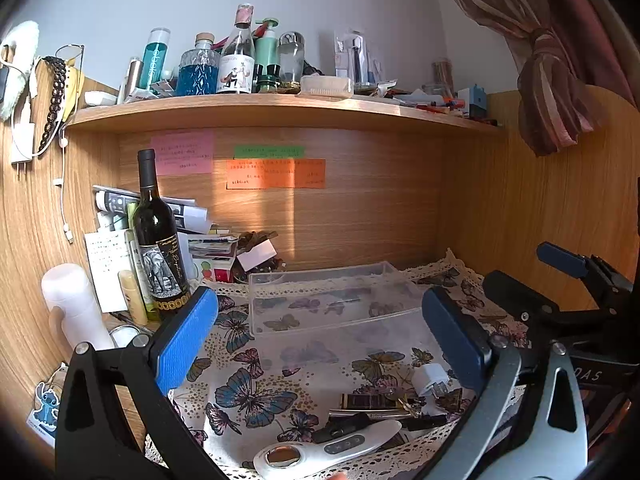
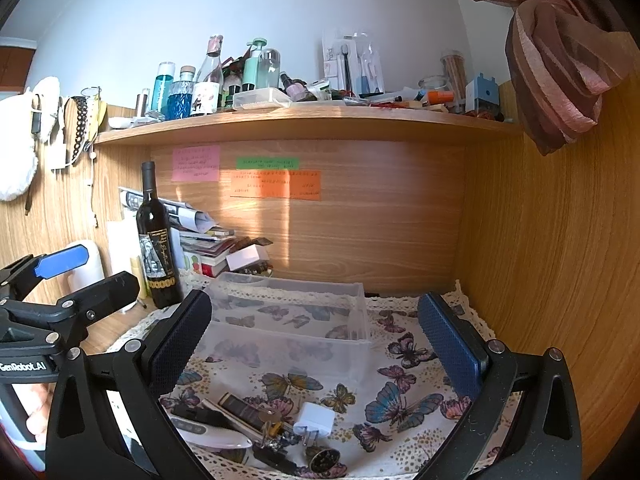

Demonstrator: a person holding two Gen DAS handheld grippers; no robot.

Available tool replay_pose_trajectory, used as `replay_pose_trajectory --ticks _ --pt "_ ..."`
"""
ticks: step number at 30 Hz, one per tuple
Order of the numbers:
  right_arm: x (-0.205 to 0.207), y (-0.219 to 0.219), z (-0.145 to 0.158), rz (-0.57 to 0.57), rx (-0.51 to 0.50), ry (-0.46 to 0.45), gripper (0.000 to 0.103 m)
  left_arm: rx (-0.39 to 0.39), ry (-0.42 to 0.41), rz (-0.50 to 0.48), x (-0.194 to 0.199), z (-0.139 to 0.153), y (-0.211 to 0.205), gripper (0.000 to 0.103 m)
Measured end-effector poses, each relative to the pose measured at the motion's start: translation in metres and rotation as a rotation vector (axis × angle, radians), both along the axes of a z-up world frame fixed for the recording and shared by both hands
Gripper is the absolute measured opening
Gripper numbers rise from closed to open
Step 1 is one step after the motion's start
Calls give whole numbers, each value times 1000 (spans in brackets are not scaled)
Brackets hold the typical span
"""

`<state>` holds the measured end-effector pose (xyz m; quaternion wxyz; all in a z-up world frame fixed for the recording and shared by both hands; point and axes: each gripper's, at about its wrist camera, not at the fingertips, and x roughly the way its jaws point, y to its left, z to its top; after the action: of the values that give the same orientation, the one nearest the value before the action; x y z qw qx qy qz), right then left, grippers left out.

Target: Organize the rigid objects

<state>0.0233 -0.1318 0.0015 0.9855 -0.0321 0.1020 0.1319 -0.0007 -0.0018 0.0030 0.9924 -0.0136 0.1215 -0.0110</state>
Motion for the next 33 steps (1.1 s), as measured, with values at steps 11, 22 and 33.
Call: replay_pose_trajectory --ticks 11,22,33 --pt "14 -11 -16 9 13 91 85 -30 94 21 11 -22 19 88" --pt "31 -24 -62 -17 -34 275 81 -23 314 60 17 -92 29 88" --pt "37 -32 -91 -23 -53 404 81 18 430 61 4 -135 30 87"
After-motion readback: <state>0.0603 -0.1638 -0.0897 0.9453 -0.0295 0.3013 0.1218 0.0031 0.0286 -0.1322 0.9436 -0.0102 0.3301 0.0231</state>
